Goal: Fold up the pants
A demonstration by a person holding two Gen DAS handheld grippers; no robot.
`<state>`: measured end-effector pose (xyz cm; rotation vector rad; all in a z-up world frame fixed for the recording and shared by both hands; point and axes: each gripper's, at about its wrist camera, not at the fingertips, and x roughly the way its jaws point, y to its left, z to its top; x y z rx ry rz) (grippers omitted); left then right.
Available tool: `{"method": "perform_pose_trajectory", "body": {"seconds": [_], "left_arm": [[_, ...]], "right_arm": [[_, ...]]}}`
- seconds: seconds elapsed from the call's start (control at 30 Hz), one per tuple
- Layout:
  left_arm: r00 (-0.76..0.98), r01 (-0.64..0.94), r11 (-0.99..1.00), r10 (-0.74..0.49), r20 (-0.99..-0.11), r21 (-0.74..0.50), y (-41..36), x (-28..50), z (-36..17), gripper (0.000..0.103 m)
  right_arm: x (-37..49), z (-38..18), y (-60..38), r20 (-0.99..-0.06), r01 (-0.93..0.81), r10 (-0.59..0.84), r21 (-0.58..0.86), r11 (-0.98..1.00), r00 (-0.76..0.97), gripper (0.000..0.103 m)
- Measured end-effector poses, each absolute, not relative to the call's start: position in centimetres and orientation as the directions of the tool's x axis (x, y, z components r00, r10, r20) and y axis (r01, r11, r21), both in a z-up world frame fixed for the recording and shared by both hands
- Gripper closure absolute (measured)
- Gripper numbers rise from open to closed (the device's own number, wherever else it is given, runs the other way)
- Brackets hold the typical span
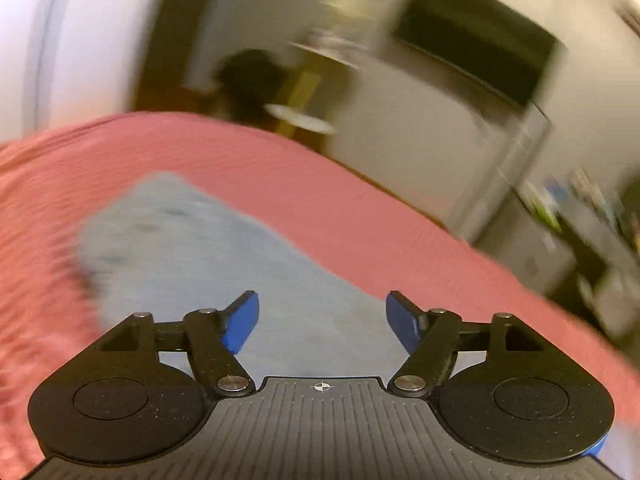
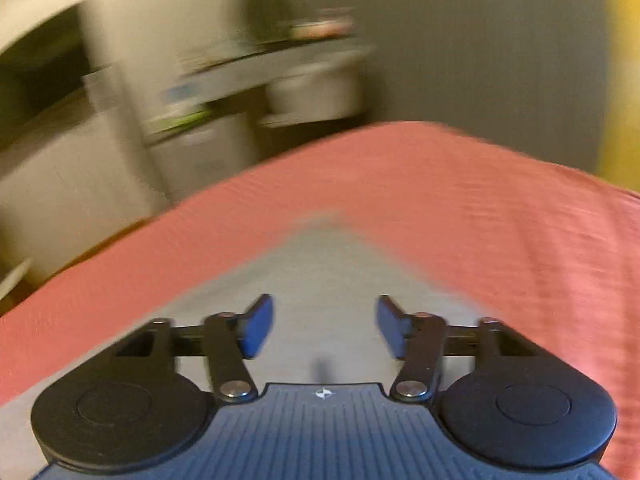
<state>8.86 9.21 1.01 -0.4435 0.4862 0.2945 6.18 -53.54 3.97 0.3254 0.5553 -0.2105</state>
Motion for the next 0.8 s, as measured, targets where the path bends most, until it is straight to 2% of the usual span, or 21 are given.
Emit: {"method": "perform_pose_trajectory", "body": {"seconds": [0.1, 0.13, 0.27, 0.33, 0.4, 0.5, 0.57, 0.7, 0.73, 0.8], "left_arm": [[0.839, -0.262, 0.933, 0.095, -0.536, -0.246, 4.0, 12.3, -1.2, 0.027], [0.835, -0.249, 0.942, 0.091, -0.542, -0.225, 2.7, 13.0, -1.8, 0.027], [0.843, -0.194, 0.973, 0.099, -0.529, -0.125, -0.4, 15.3, -3.9, 0.026], [0.842, -0.197, 0.974, 0.109, -0.528, -0.113, -0.5, 16.4, -4.7, 0.026], [0.833, -0.211, 0.972, 0.122, -0.539, -0.107, -0.1, 17.6, -6.0, 0.025], [0.844, -0.196, 0.980, 0.144, -0.517, -0.046, 0.9, 17.7, -7.4, 0.013], [0.853, -0.171, 0.985, 0.140, -0.503, -0.016, 0.8, 17.1, -7.6, 0.008], [0.855, -0.173, 0.983, 0.118, -0.505, -0.064, 1.6, 17.0, -7.6, 0.005], [0.856, -0.175, 0.982, 0.116, -0.504, -0.070, 1.6, 17.2, -7.5, 0.005], [0.855, -0.171, 0.983, 0.113, -0.506, -0.069, 1.5, 17.7, -7.5, 0.004]], "right_arm": [[9.7, 1.9, -45.5, -0.555, -0.163, 0.313, 0.304, 0.939, 0.771, 0.025], [10.4, 1.1, -43.1, -0.548, -0.265, 0.401, 0.312, 0.912, 0.734, 0.025], [12.7, -1.3, -38.5, -0.545, -0.405, 0.512, 0.313, 0.859, 0.664, 0.024], [14.0, -2.8, -39.4, -0.559, -0.399, 0.548, 0.376, 0.837, 0.622, 0.020], [14.8, -3.6, -41.7, -0.508, -0.384, 0.603, 0.475, 0.792, 0.615, 0.020], [15.5, -4.5, -46.9, -0.427, -0.278, 0.623, 0.630, 0.725, 0.656, 0.022], [15.9, -5.1, -50.7, -0.379, -0.199, 0.593, 0.699, 0.687, 0.710, 0.027], [16.1, -7.6, -57.9, -0.294, -0.077, 0.540, 0.824, 0.561, 0.789, 0.066], [15.8, -8.0, -59.4, -0.280, -0.051, 0.514, 0.841, 0.539, 0.811, 0.071], [15.4, -8.4, -61.1, -0.256, -0.032, 0.477, 0.856, 0.516, 0.841, 0.071]]}}
